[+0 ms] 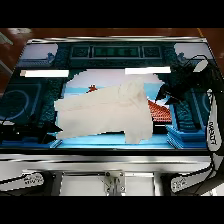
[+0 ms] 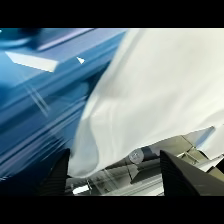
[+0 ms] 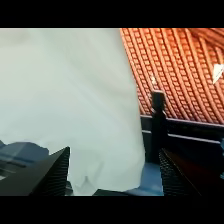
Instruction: Fold the shirts.
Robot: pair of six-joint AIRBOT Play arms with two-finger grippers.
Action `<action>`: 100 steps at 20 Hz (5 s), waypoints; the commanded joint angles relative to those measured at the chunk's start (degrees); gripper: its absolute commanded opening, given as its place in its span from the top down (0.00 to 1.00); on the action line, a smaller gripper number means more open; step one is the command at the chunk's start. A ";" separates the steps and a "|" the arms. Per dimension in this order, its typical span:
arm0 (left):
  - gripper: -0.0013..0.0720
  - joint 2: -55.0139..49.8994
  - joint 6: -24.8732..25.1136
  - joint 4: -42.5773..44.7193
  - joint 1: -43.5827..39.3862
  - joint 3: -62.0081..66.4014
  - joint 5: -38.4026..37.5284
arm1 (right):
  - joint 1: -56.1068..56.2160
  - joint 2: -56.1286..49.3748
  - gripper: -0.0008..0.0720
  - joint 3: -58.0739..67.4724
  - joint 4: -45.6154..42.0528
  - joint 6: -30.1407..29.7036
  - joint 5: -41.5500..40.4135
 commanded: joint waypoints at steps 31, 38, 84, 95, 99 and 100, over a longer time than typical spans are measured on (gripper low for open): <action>0.94 4.04 1.16 -2.56 -5.77 4.92 -3.69 | 6.16 0.33 0.90 -25.03 2.05 4.09 -12.59; 0.94 22.77 -0.33 -2.60 -5.79 26.67 -2.93 | 5.01 22.18 0.90 -15.30 1.31 -1.64 -16.44; 0.93 -0.11 -10.10 8.15 -21.44 25.92 30.86 | 5.33 -0.46 0.90 -5.53 0.09 8.90 -32.65; 0.10 -1.66 -4.76 12.28 -2.91 29.57 -14.67 | -3.80 7.30 0.29 -4.72 -21.09 -4.11 9.86; 0.08 2.01 2.16 9.88 6.43 12.35 -18.93 | -14.62 14.34 0.28 -19.47 -1.51 -4.17 6.05; 0.08 2.10 4.72 8.92 7.52 8.59 -18.21 | -16.20 15.93 0.28 -23.76 3.32 -4.61 3.61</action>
